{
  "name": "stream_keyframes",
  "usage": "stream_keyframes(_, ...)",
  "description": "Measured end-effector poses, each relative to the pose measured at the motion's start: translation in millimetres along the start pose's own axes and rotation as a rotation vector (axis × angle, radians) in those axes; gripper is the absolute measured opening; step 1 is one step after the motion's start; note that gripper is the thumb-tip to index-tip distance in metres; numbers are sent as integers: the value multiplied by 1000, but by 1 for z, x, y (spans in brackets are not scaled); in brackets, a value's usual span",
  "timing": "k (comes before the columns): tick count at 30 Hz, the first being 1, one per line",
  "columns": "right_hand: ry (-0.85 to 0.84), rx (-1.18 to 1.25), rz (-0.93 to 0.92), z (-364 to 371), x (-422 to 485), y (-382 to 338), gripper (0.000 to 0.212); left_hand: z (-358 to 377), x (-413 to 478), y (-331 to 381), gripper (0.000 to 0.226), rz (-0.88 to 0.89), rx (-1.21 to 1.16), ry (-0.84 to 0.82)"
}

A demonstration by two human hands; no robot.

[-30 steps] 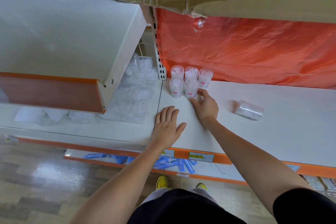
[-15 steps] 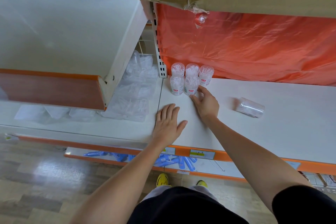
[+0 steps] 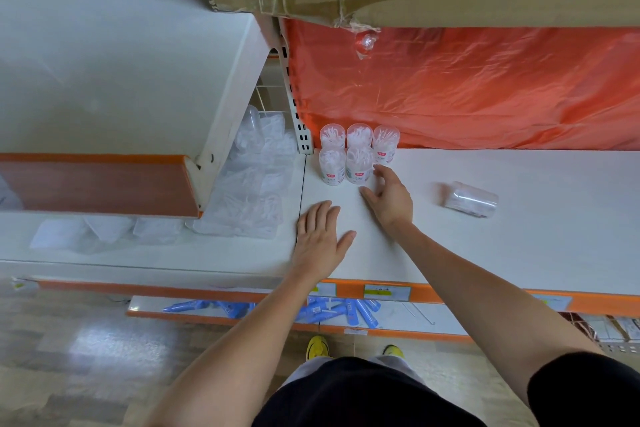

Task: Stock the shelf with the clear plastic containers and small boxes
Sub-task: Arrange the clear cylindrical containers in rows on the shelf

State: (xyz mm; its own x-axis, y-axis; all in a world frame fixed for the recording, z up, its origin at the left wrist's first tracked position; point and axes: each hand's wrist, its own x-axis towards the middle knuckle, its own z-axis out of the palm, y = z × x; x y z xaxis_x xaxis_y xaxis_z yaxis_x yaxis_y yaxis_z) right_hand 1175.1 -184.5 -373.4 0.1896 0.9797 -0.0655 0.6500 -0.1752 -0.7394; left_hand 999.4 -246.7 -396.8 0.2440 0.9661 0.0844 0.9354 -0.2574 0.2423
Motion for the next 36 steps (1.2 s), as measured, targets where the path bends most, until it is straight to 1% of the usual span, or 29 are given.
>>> stream_keyframes(2, 2, 97, 26, -1, -6, 2, 55, 0, 0, 0, 63, 0, 2, 5)
stream_keyframes(4, 38, 193, 39, -5, -18, 3, 49, 0, 0, 1, 62, 0, 5, 18)
stream_keyframes(6, 99, 205, 24, -13, -30, 5, 40, 1, 0, 1, 63, 1, 8, 25)
stream_keyframes(8, 164, 163, -40, -28, -39, 9, 33, 1, -1, 0, 64, -1, 9, 17)
stream_keyframes(11, 315, 65, -246, -58, -42, 21, 28, -1, -1, 1, 70, -12, 2, -10)
stream_keyframes(12, 366, 11, -285, -69, -40, 28, 28, -1, -1, 1, 72, -12, -1, -14)
stream_keyframes(14, 426, -104, -240, -89, -36, 44, 33, -2, -1, 2, 74, -15, -9, -21)
stream_keyframes(16, 409, -182, -103, -107, -35, 60, 45, -3, -2, 2, 74, -15, -12, -12)
stream_keyframes(19, 289, -196, 56, -124, -39, 83, 60, -2, -2, 2, 75, -19, -6, -15)
stream_keyframes(22, 200, -147, 90, -129, -47, 98, 65, -4, -2, 2, 75, -24, -24, -11)
stream_keyframes(25, 200, -50, 94, -124, -55, 99, 63, -6, -3, 2, 75, -24, -60, -36)
stream_keyframes(27, 177, -2, 98, -119, -59, 92, 63, -6, -3, 2, 66, -37, -108, -44)
stream_keyframes(28, 158, 29, 105, -115, -60, 88, 62, -6, -4, 4, 58, -56, -162, -27)
stream_keyframes(30, 132, 106, 142, -105, -61, 81, 63, -8, -5, 10, 39, -114, -324, 78)
stream_keyframes(32, 112, 117, 168, -94, -61, 74, 74, -12, -9, 17, 27, -177, -482, 186)
stream_keyframes(33, 106, 112, 169, -88, -60, 70, 76, -14, -10, 21, 24, -207, -540, 214)
stream_keyframes(34, 106, 122, 160, -83, -61, 66, 73, -16, -11, 25, 22, -245, -587, 224)
stream_keyframes(36, 113, 186, 158, -72, -63, 55, 56, -17, -10, 34, 20, -323, -706, 180)
